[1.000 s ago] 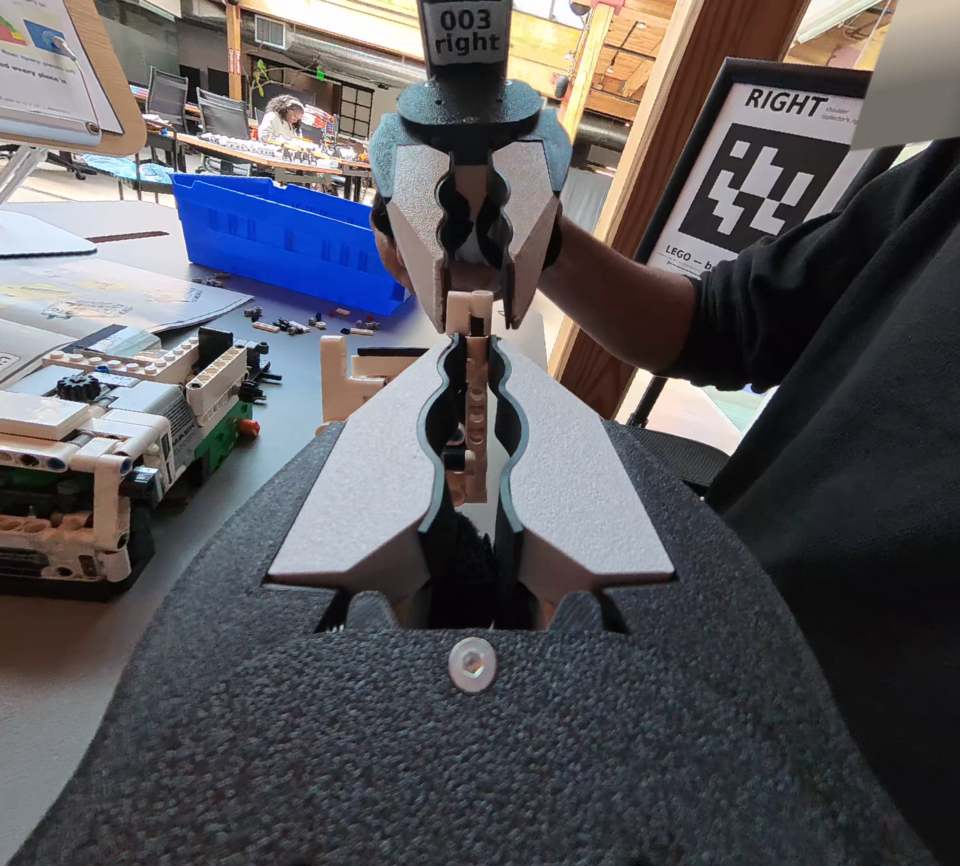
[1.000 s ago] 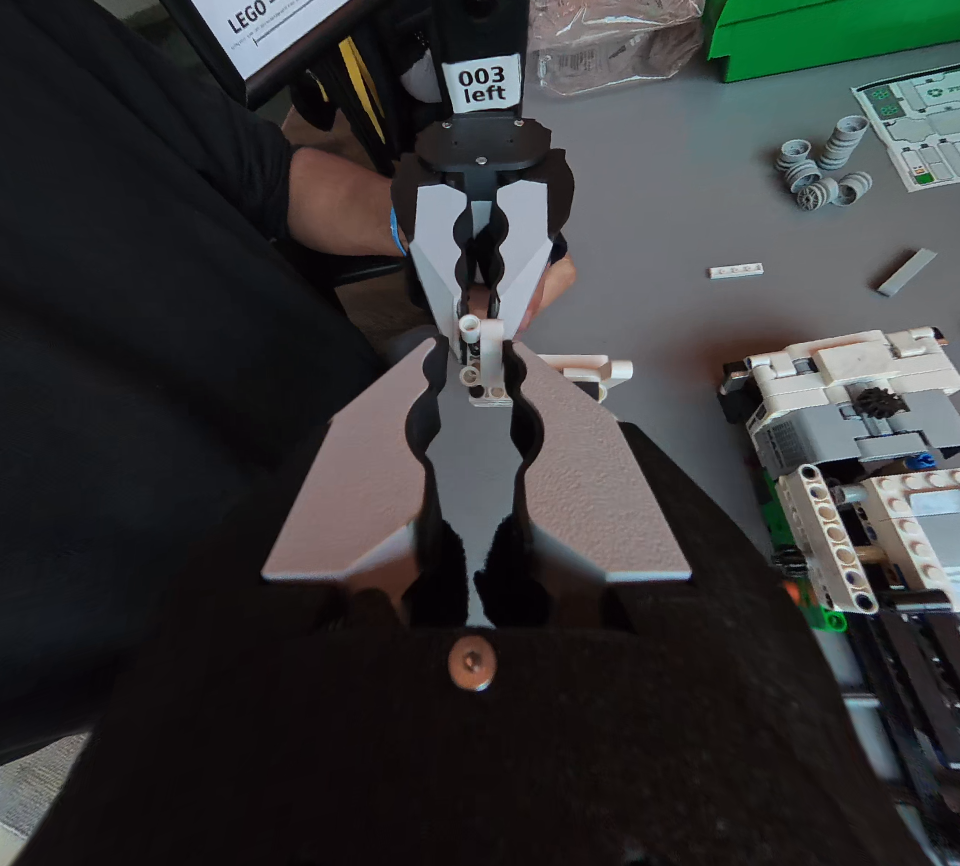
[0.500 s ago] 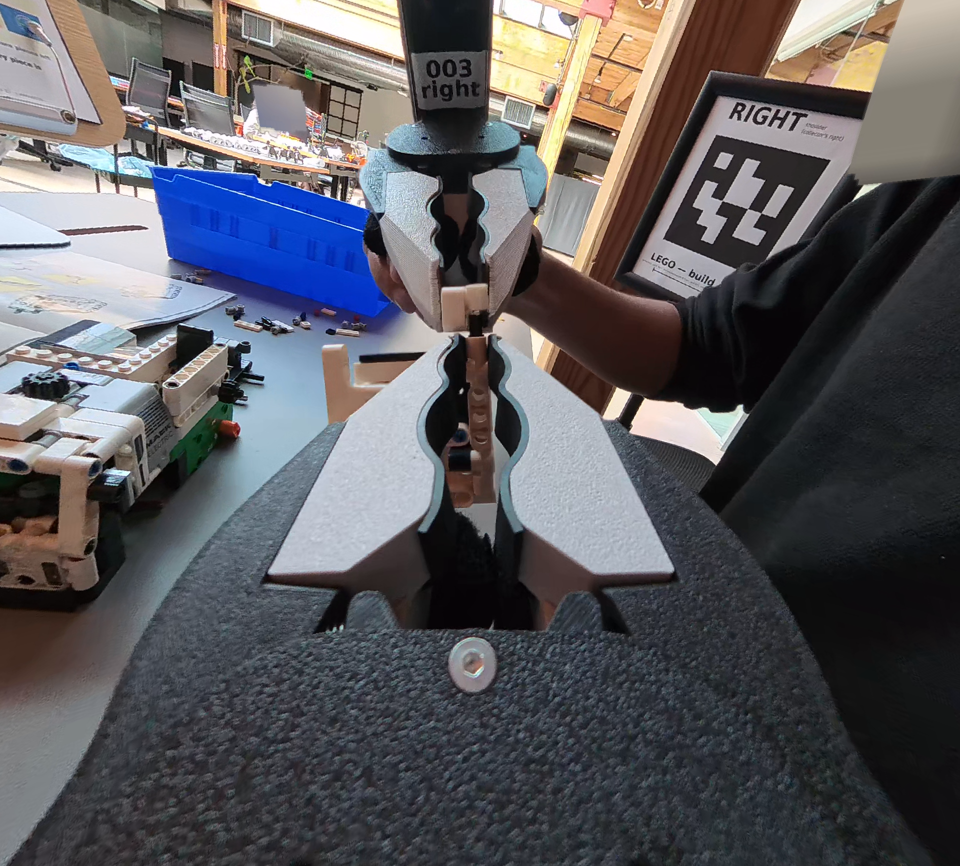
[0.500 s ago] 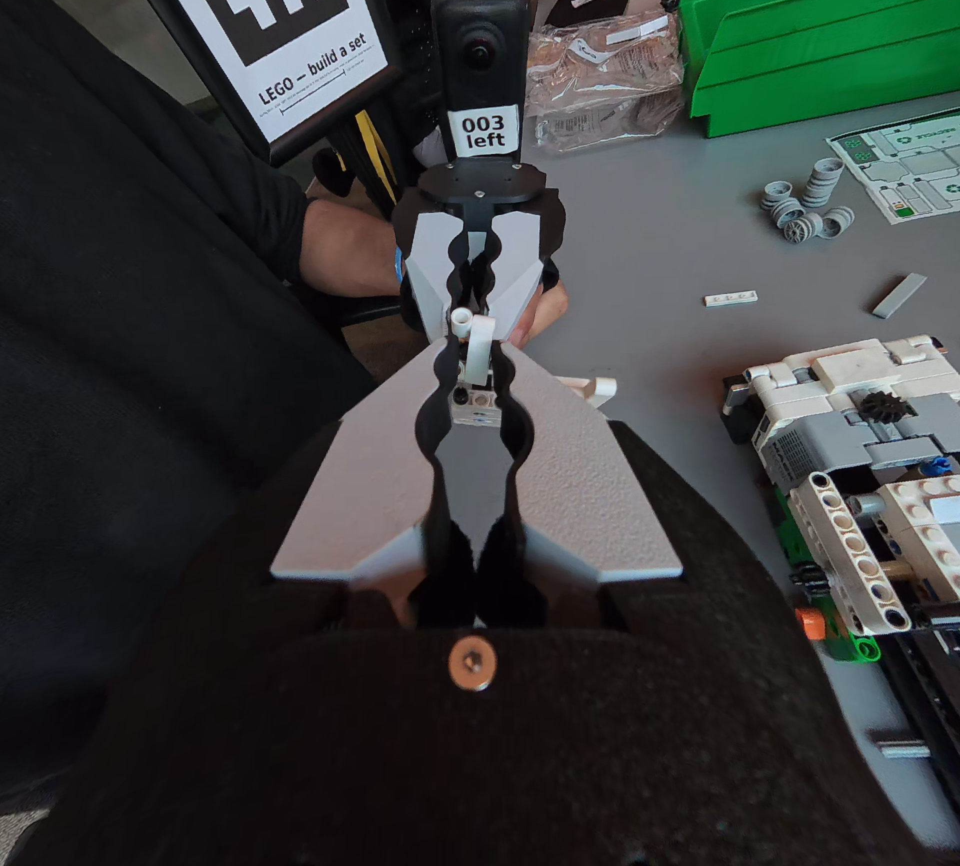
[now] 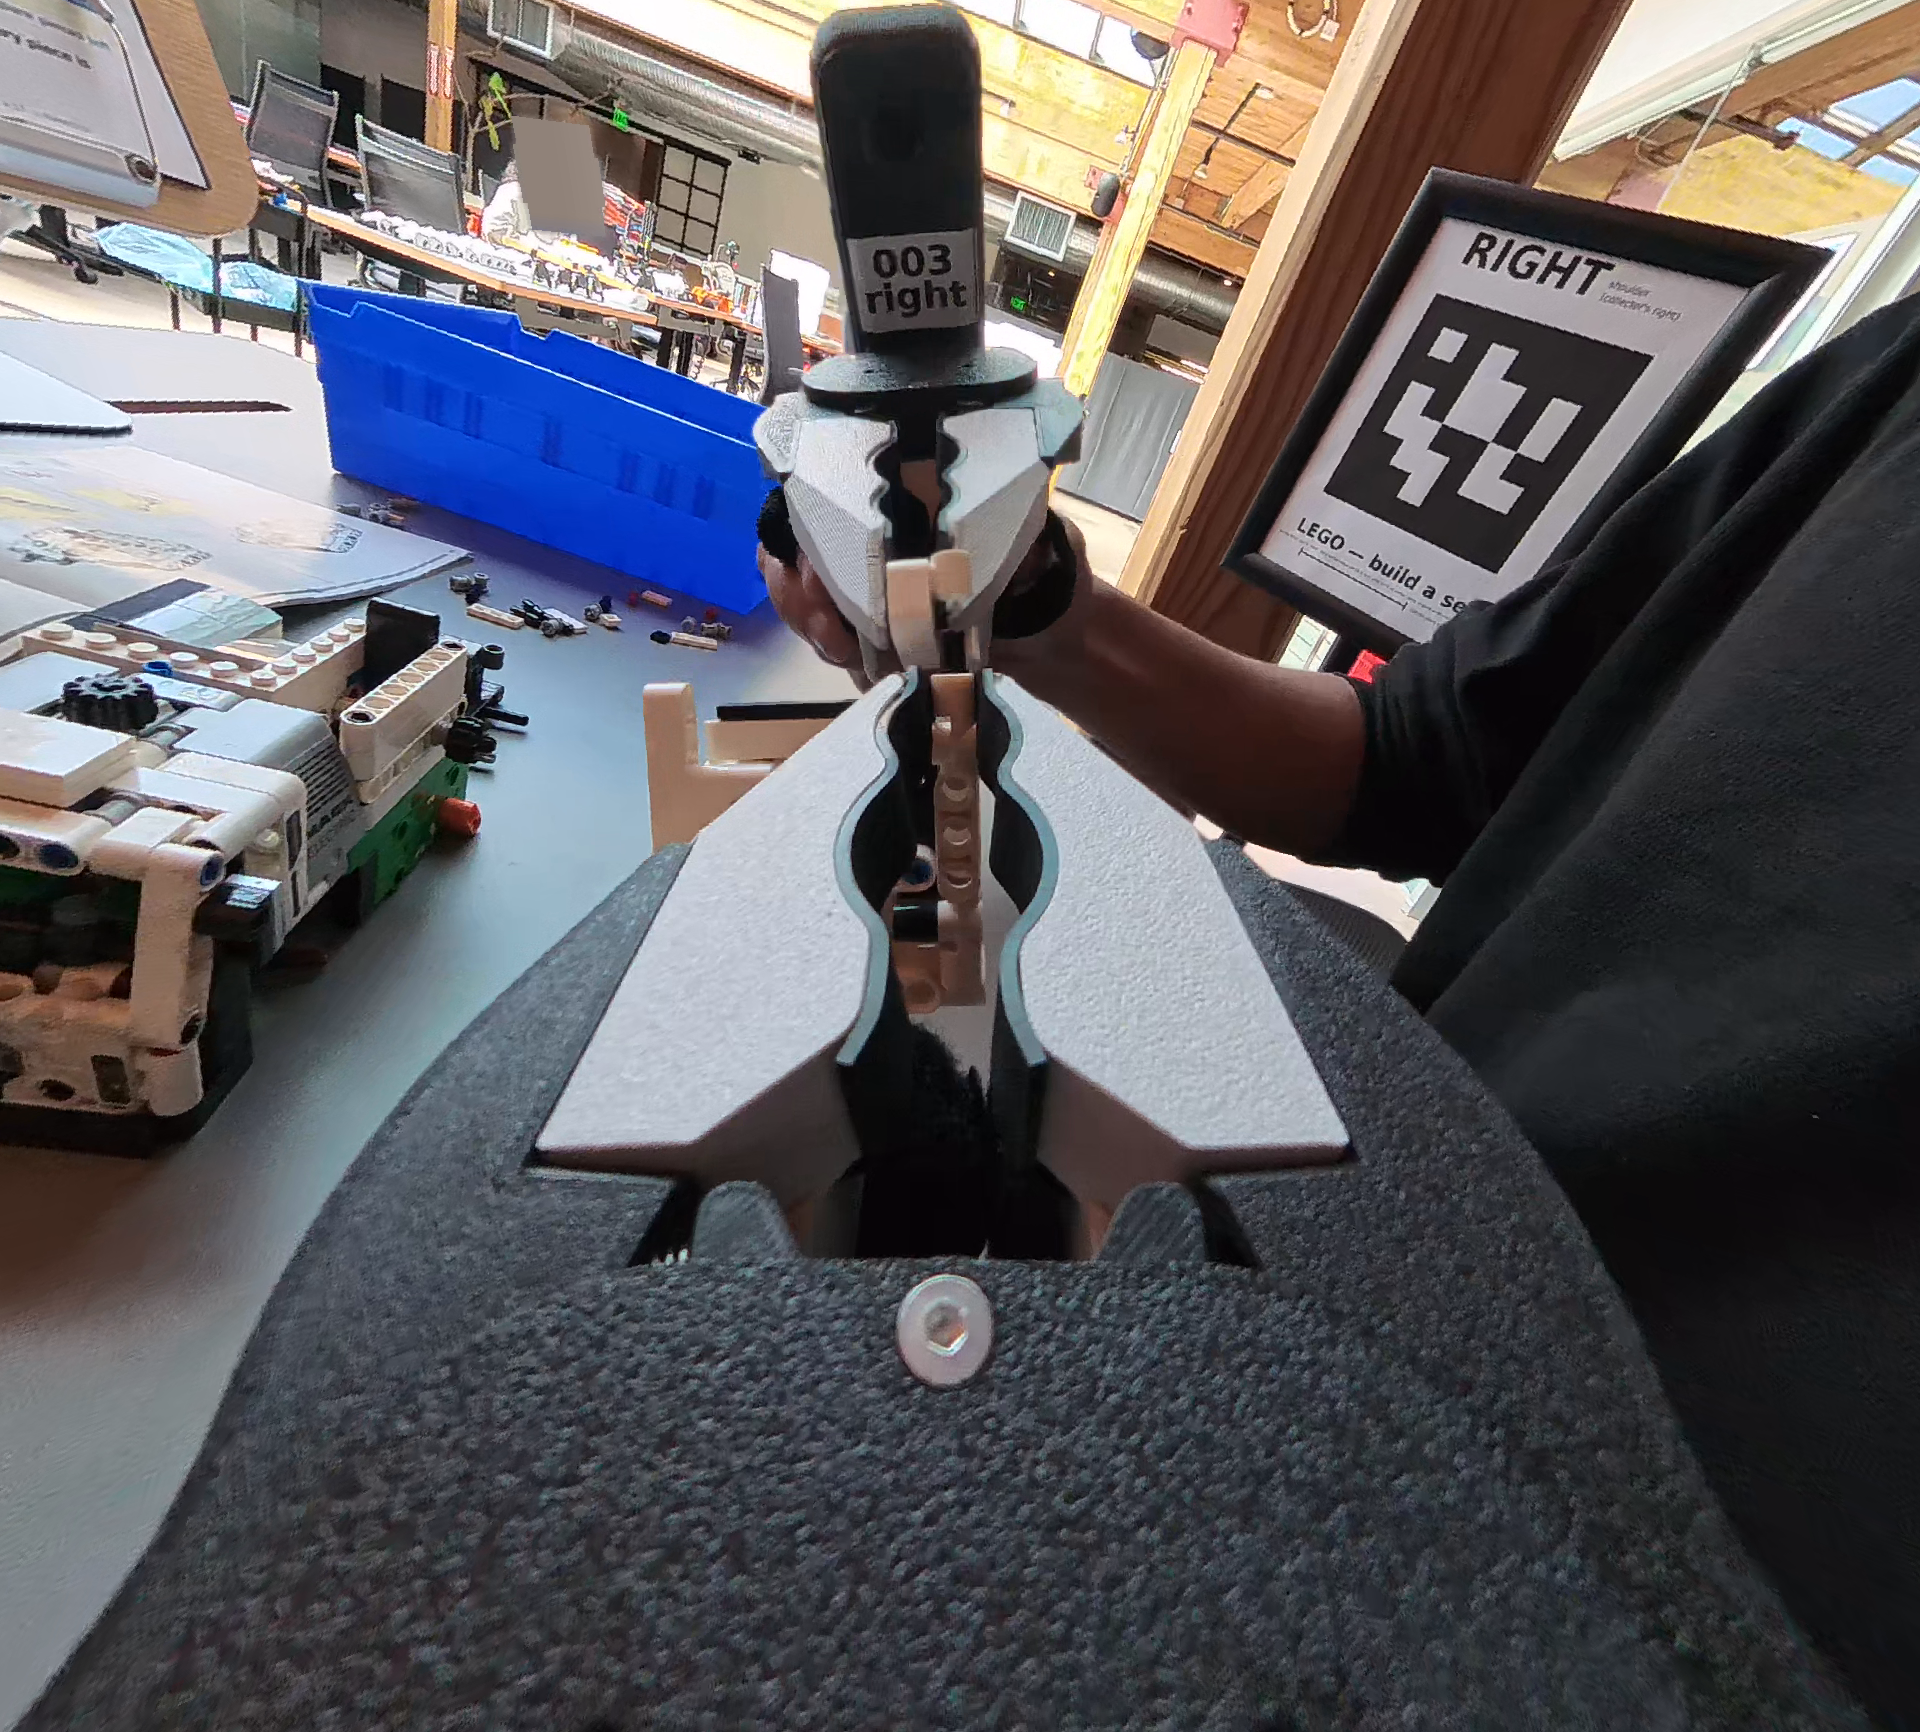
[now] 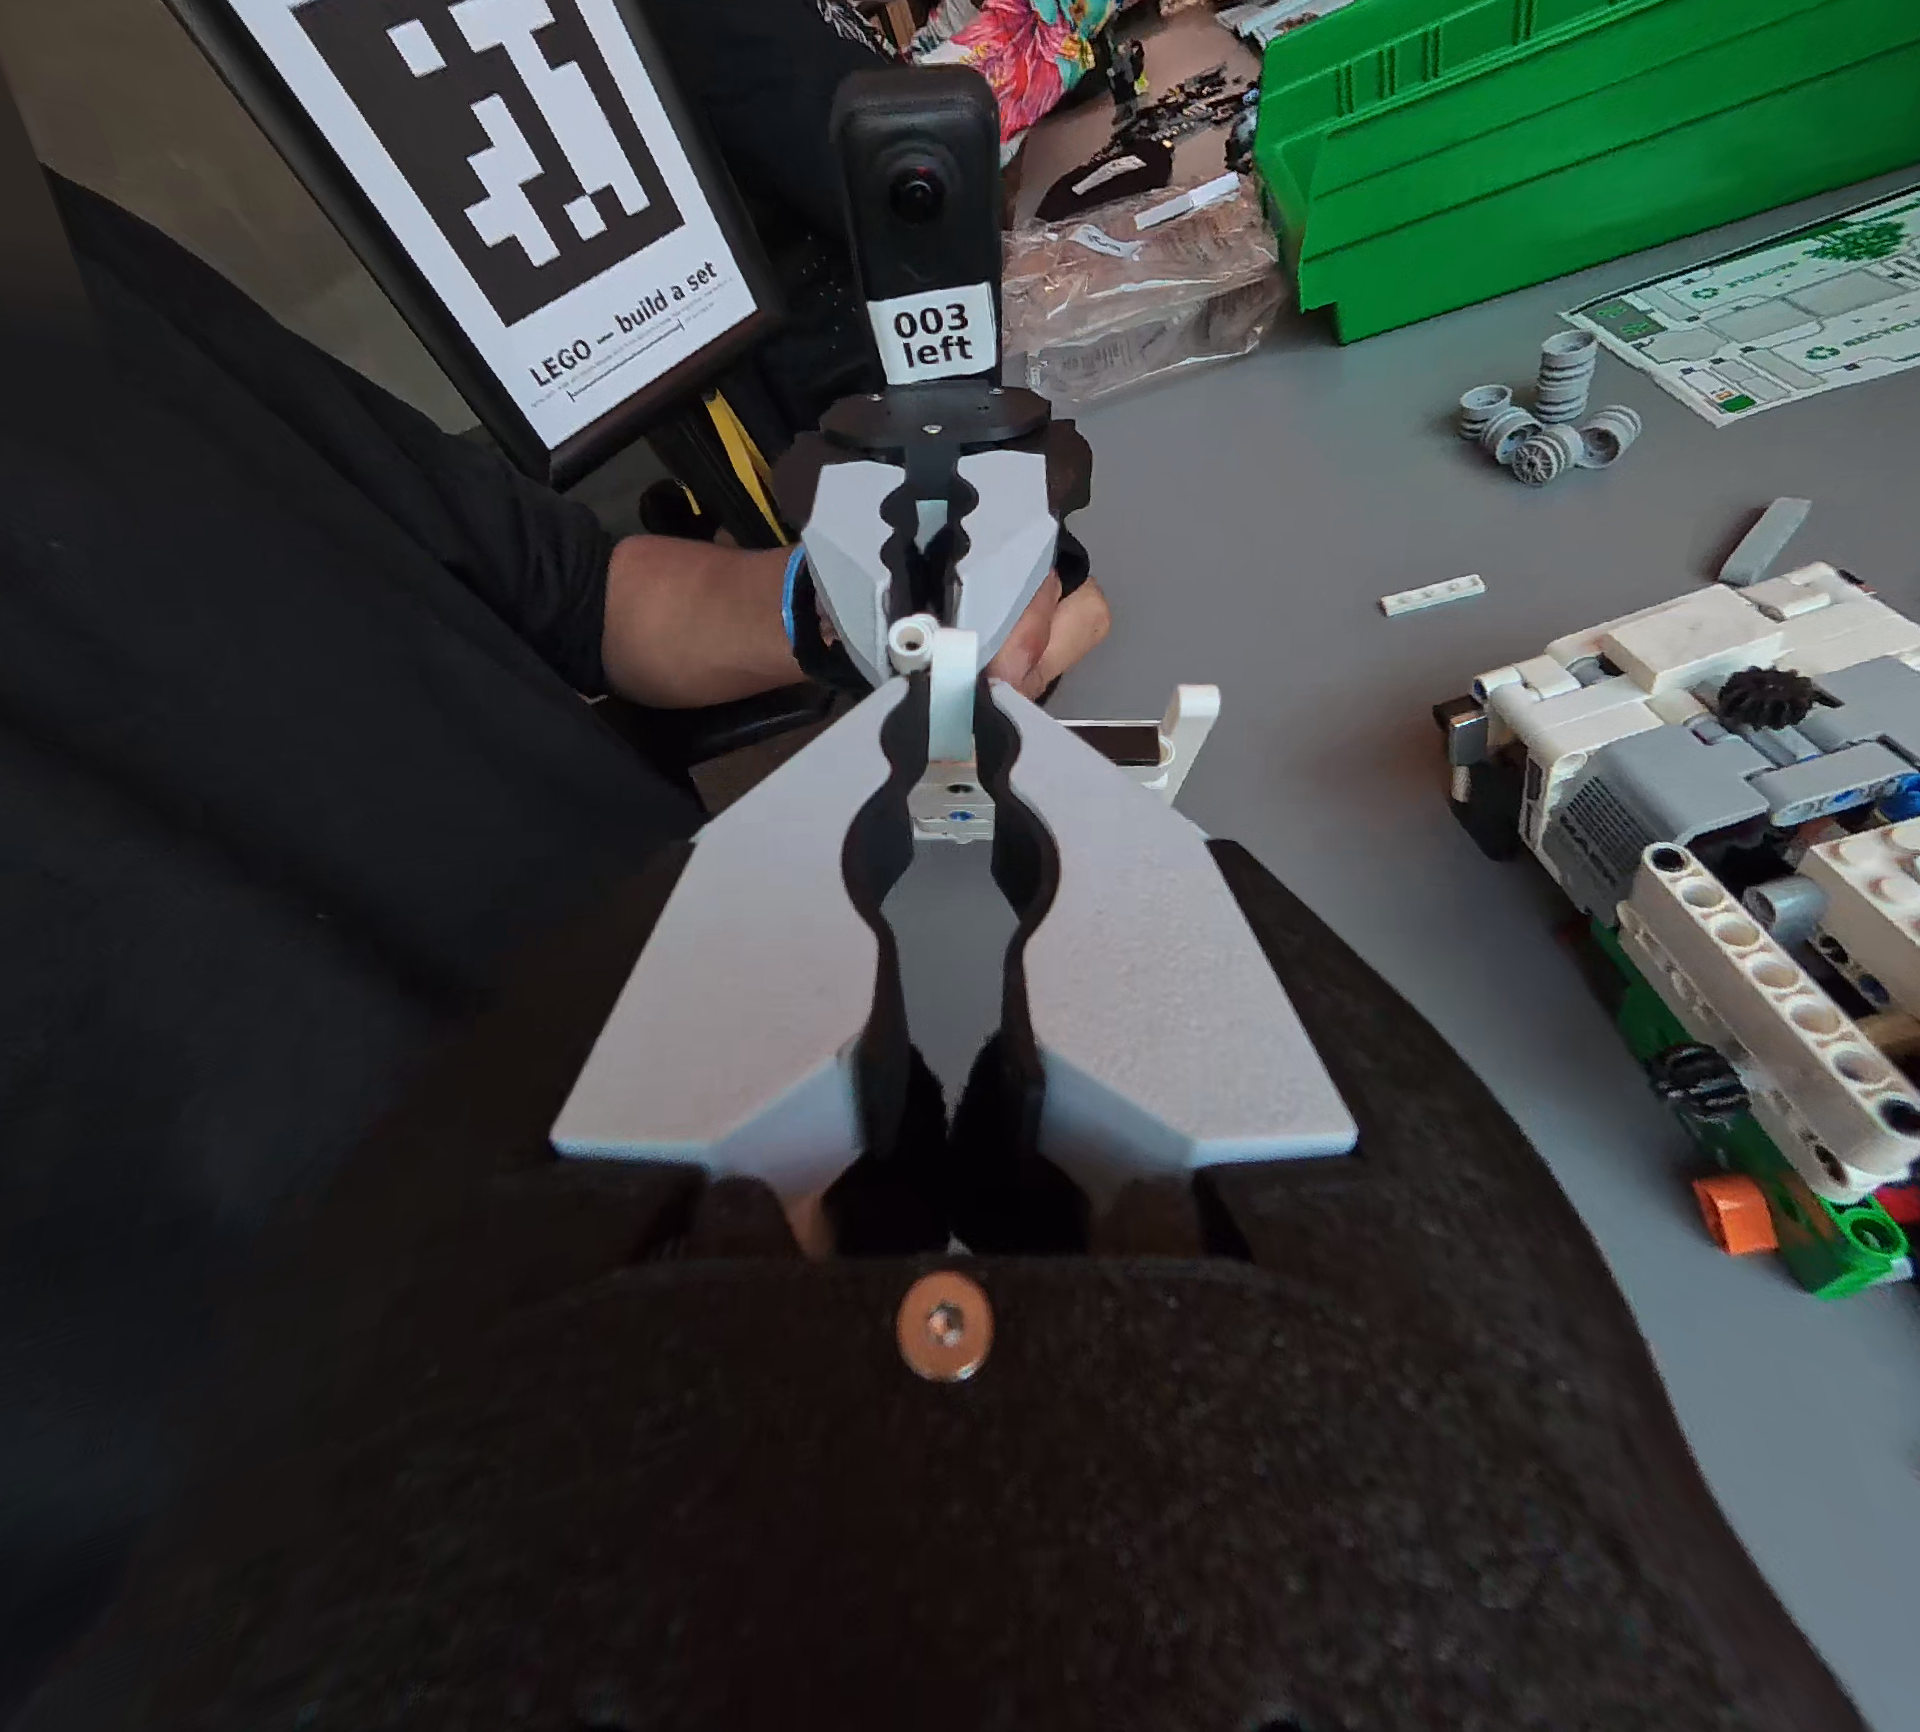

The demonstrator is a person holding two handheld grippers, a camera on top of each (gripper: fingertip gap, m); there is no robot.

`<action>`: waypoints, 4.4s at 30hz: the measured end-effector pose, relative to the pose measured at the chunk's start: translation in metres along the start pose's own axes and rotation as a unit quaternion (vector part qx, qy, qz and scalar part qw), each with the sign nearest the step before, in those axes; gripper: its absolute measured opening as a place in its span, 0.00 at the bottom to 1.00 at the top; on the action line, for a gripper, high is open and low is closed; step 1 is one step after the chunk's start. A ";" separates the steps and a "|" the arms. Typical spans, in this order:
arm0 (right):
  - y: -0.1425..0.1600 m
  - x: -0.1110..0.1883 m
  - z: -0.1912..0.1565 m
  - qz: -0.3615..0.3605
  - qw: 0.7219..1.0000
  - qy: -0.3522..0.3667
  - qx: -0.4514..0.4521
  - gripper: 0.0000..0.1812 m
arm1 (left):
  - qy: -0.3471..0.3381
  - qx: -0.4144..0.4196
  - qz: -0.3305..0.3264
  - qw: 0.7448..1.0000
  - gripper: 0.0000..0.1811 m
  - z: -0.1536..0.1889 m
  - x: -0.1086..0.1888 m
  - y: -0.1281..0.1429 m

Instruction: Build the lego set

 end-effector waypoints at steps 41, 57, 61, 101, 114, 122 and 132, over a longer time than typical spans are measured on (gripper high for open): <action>0.012 -0.017 -0.027 0.161 0.955 0.228 -0.096 0.04 | -0.380 -0.436 -0.109 0.809 0.03 0.047 -0.022 -0.006; 0.003 -0.009 -0.031 0.102 0.966 0.232 0.047 0.05 | -0.232 -0.270 -0.027 0.934 0.03 0.035 -0.003 -0.014; 0.000 -0.005 -0.032 0.093 0.969 0.225 0.037 0.05 | -0.237 -0.278 -0.034 0.930 0.03 0.035 -0.002 -0.013; -0.027 0.000 -0.030 -0.088 0.974 0.112 0.173 0.09 | 0.054 -0.062 -0.088 0.993 0.04 0.011 0.011 -0.025; -0.001 -0.004 -0.010 -0.017 0.996 0.046 -0.069 0.06 | -0.070 -0.151 -0.087 0.982 0.04 0.012 0.004 -0.018; -0.002 -0.013 -0.010 -0.143 0.972 0.181 -0.045 0.04 | -0.129 -0.168 -0.166 0.963 0.04 0.003 -0.005 -0.002; 0.001 -0.014 -0.011 -0.093 0.951 0.258 -0.142 0.04 | -0.321 -0.279 -0.190 0.885 0.17 0.009 -0.027 0.015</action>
Point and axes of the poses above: each gripper's, where its closed fingertips meet, x back along the fingers, y out of its underside, z = x × y across the jaws, the point moved 9 cm from there along x, back along the fingers, and after that the axes turned 13 degrees about -z, right-handed, at the moved point
